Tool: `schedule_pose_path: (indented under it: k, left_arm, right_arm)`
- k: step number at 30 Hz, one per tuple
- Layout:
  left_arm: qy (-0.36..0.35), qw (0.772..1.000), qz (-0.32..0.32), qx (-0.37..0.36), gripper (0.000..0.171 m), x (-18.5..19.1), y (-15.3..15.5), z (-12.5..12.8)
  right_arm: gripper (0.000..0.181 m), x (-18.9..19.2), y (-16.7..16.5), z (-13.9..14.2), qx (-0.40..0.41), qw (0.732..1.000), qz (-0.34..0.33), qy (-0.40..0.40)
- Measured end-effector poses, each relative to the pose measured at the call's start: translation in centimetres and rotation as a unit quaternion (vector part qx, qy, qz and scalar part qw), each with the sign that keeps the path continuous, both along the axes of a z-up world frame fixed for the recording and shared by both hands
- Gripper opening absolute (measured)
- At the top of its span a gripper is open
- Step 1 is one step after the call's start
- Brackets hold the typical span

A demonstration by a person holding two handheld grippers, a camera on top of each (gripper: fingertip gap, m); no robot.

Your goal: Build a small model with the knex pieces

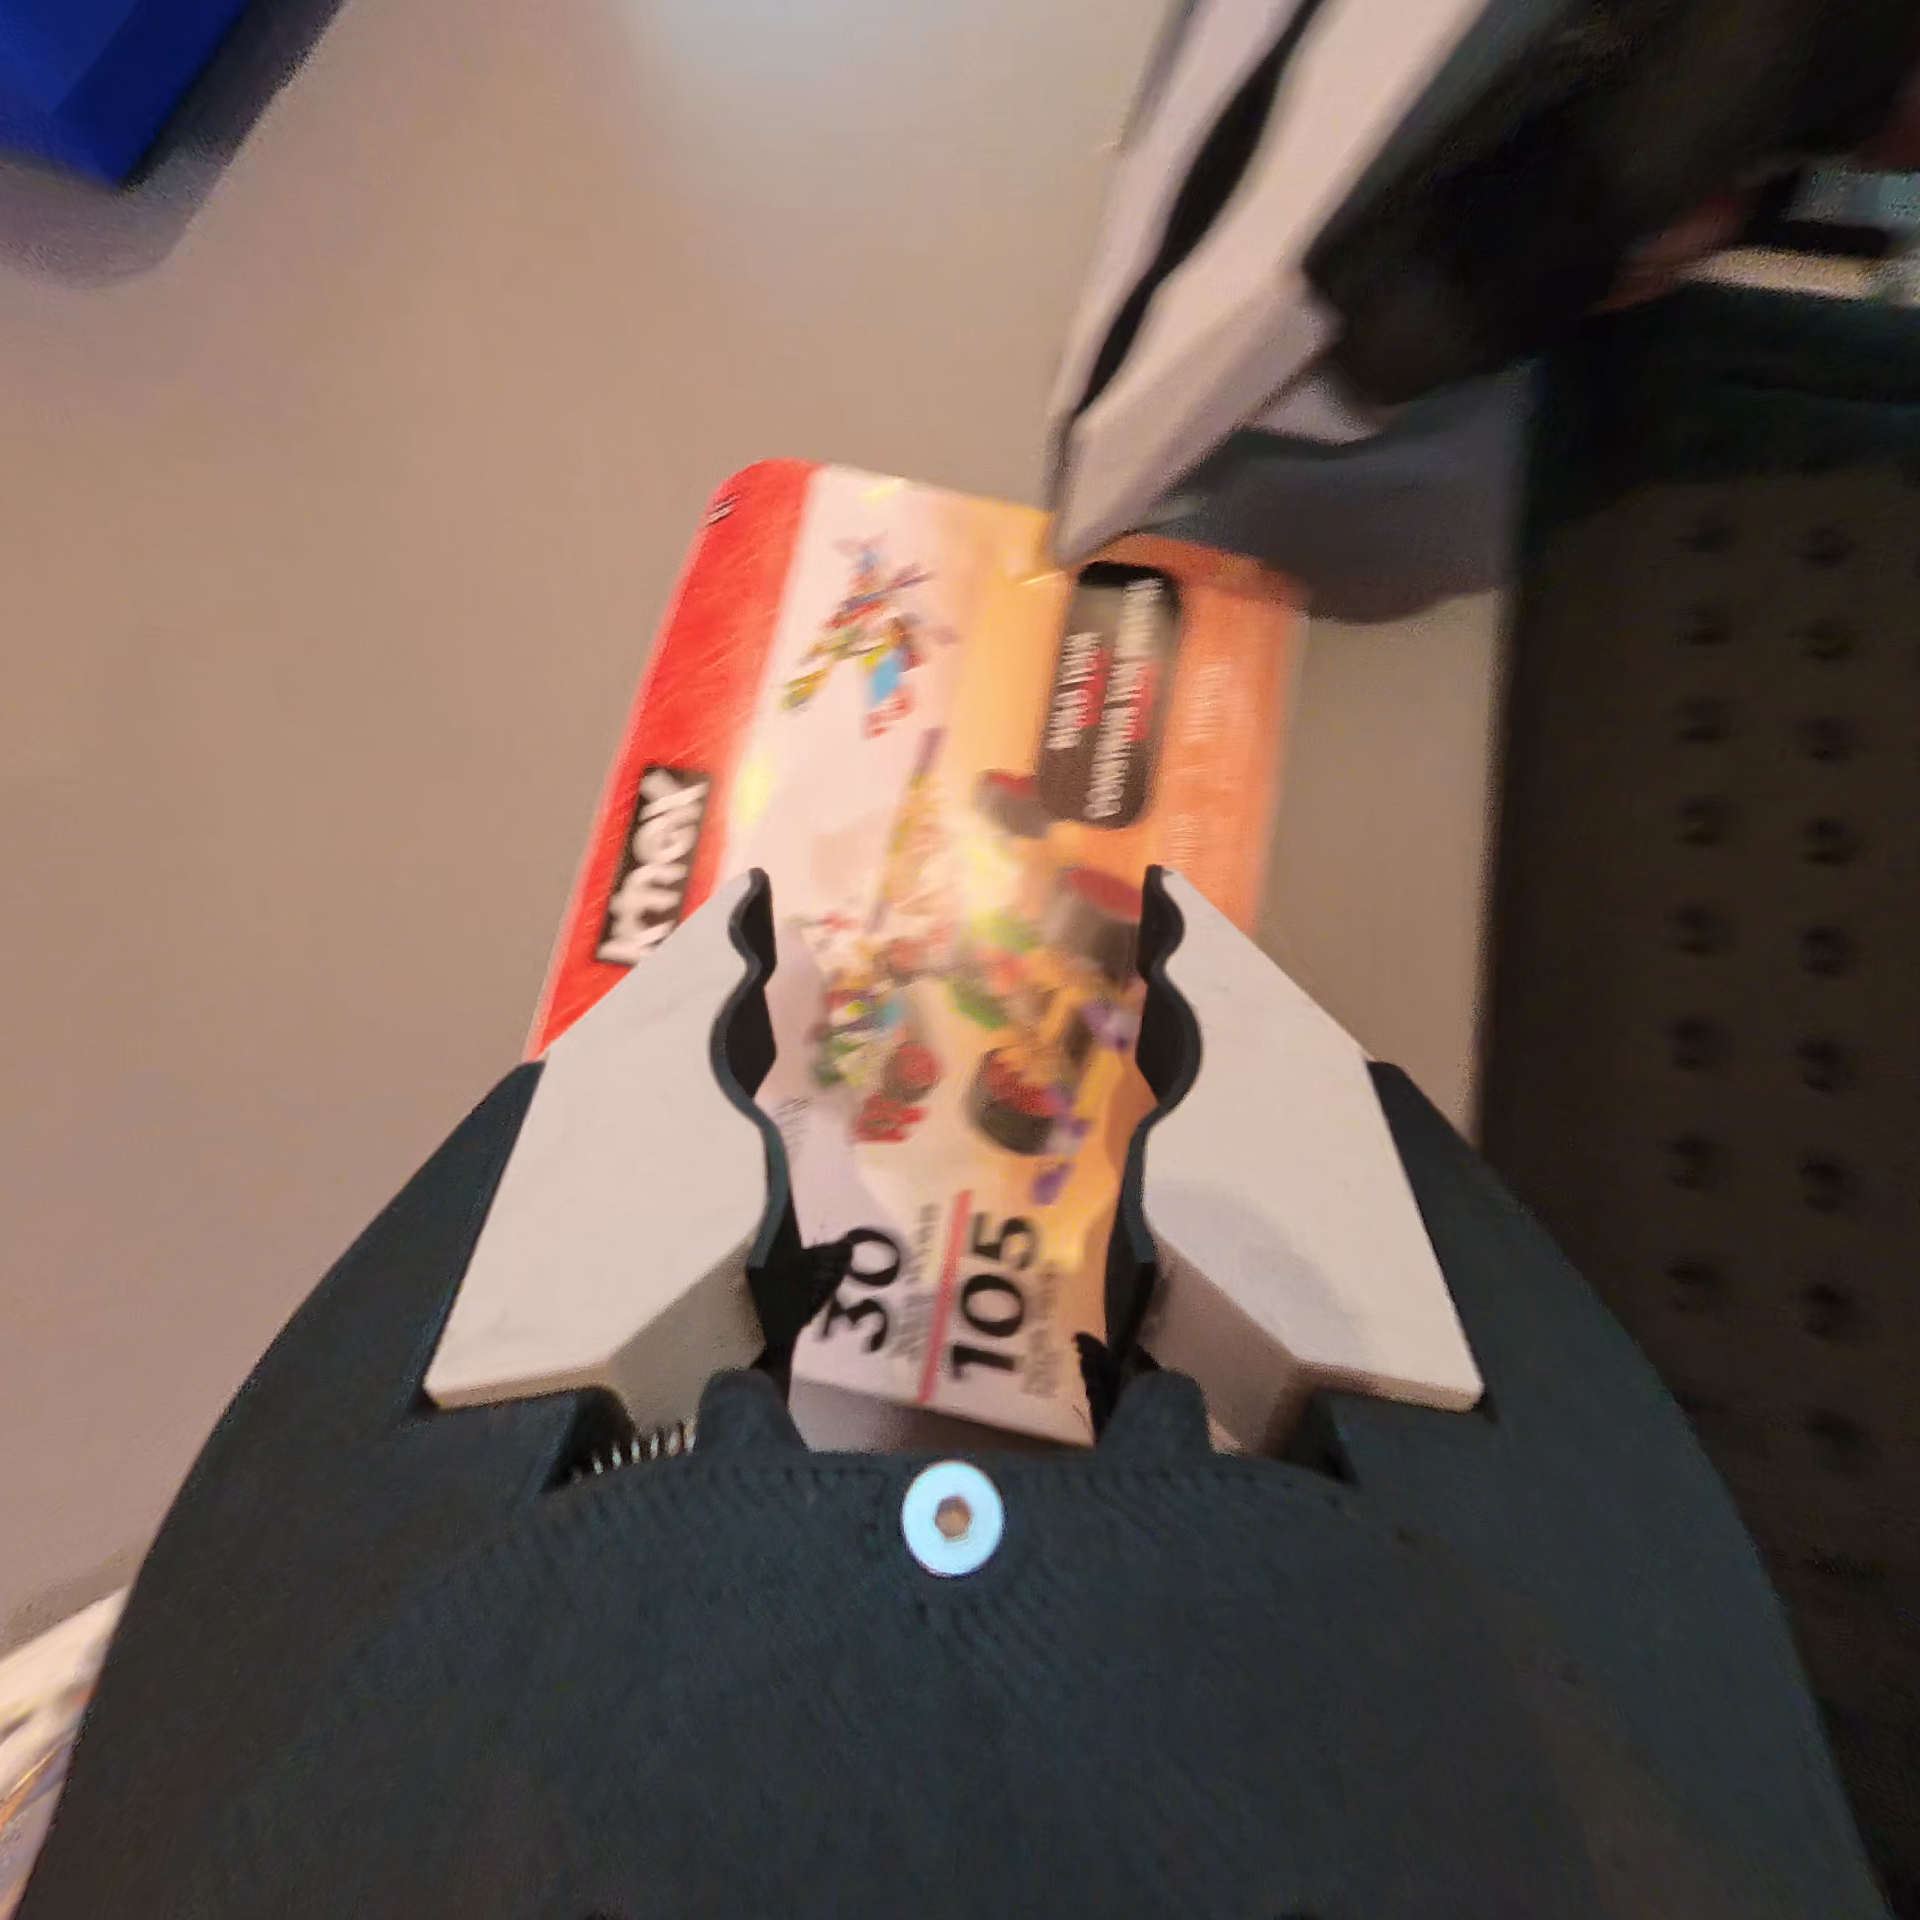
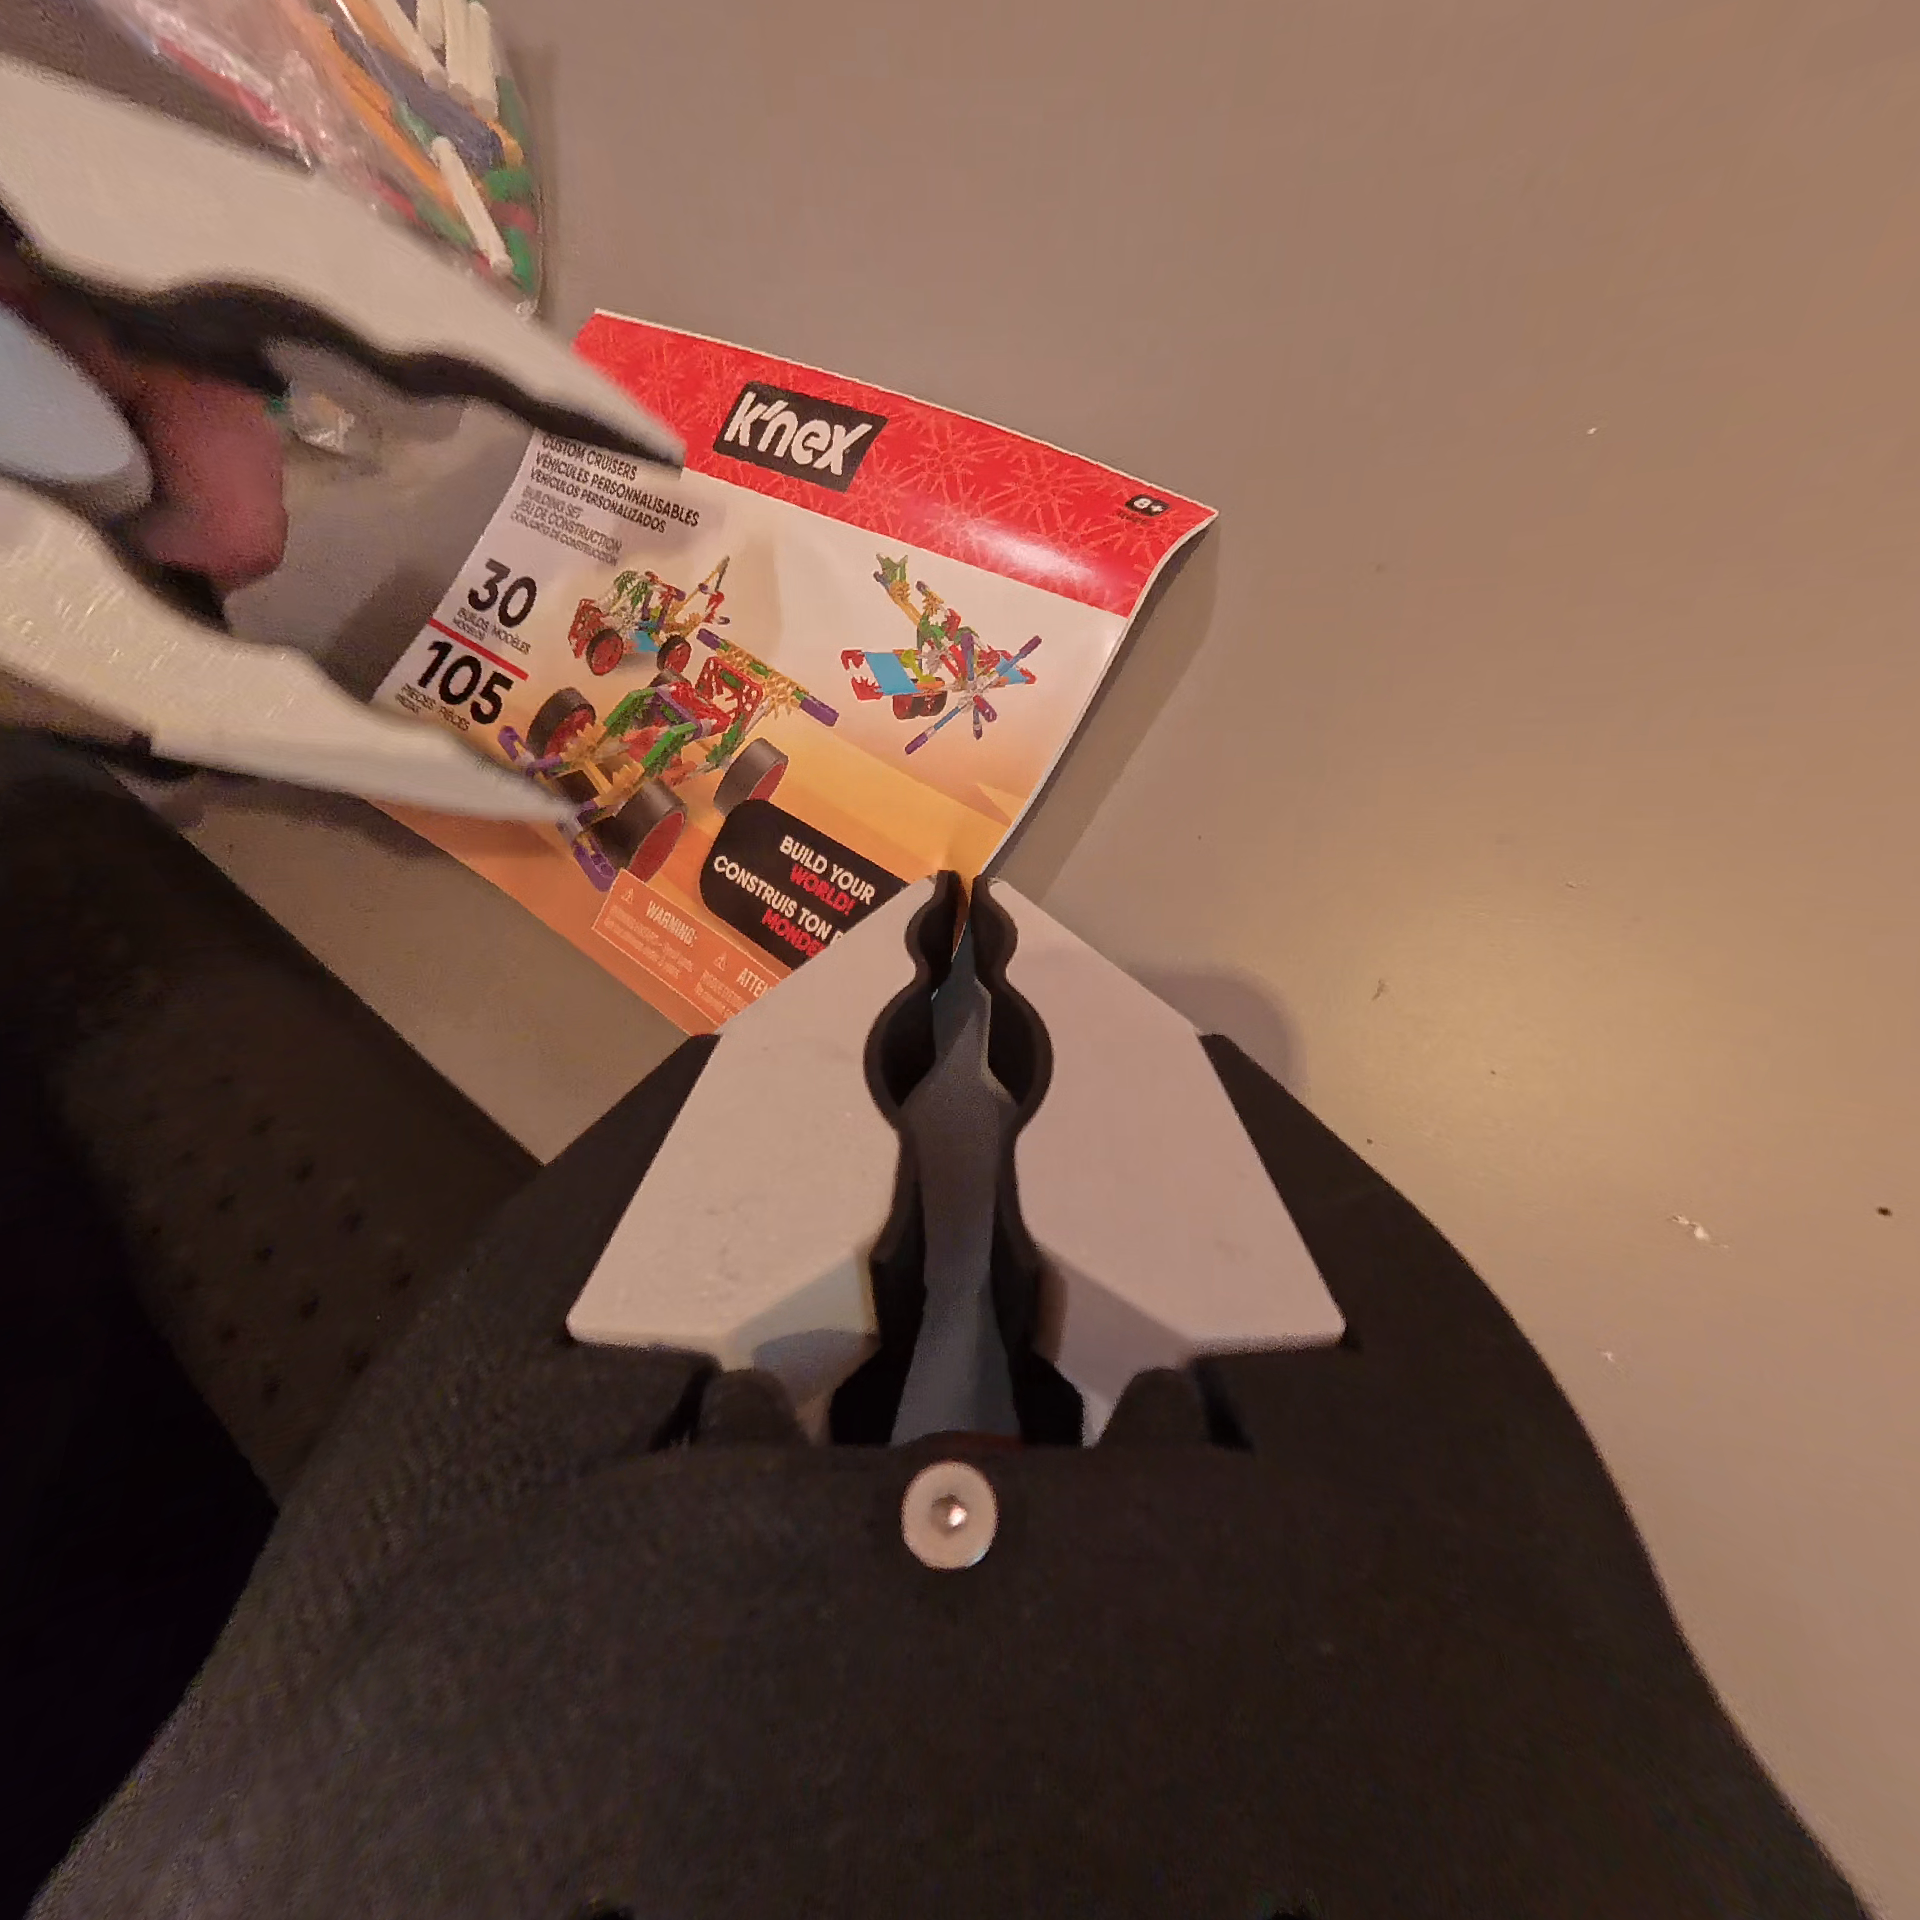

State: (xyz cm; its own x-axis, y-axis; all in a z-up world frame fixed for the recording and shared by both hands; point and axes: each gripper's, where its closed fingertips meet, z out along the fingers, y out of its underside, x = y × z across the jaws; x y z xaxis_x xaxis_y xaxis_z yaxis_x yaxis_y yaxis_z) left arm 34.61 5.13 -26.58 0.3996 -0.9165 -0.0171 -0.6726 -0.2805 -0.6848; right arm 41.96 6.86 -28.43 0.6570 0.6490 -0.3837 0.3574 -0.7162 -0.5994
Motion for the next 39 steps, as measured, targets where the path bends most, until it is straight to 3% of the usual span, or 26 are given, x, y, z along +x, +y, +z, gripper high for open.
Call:
schedule_pose_path:
  k: [5, 9, 18, 28, 34, 39]
  left_arm:
    - [0.036, 0.996, -0.085, 0.021, 0.055, 1.8, -4.3, -1.8]
    - [0.022, 0.998, -0.062, 0.005, 0.03, 1.6, -4.2, -2.2]
    - [-0.024, 0.997, -0.061, -0.047, 0.001, 1.7, -4.9, -2.1]
    - [-0.069, 0.992, -0.023, -0.1, 0.0, 1.0, -3.8, -1.9]
    - [-0.071, 0.992, -0.044, -0.099, 0.0, 1.3, -3.7, -1.1]
    - [-0.078, 0.995, -0.017, -0.065, 0.01, 2.1, -0.7, 0.1]
  right_arm:
    - [0.0, -0.2, 0.0, -0.2, -0.011, 1.0, 0.0, 0.0]
    - [0.0, -0.3, 0.1, -0.2, -0.015, 1.0, -0.001, 0.007]
    - [0.001, -0.1, 0.2, 0.0, -0.03, 0.999, -0.004, 0.028]
    - [0.004, 0.8, -0.1, 0.0, -0.015, 1.0, 0.027, 0.001]
    - [0.059, 0.6, 3.5, 2.2, 0.12, 0.989, 0.065, -0.051]
    - [0.056, -0.2, 5.5, 0.8, 0.127, 0.985, 0.095, -0.072]
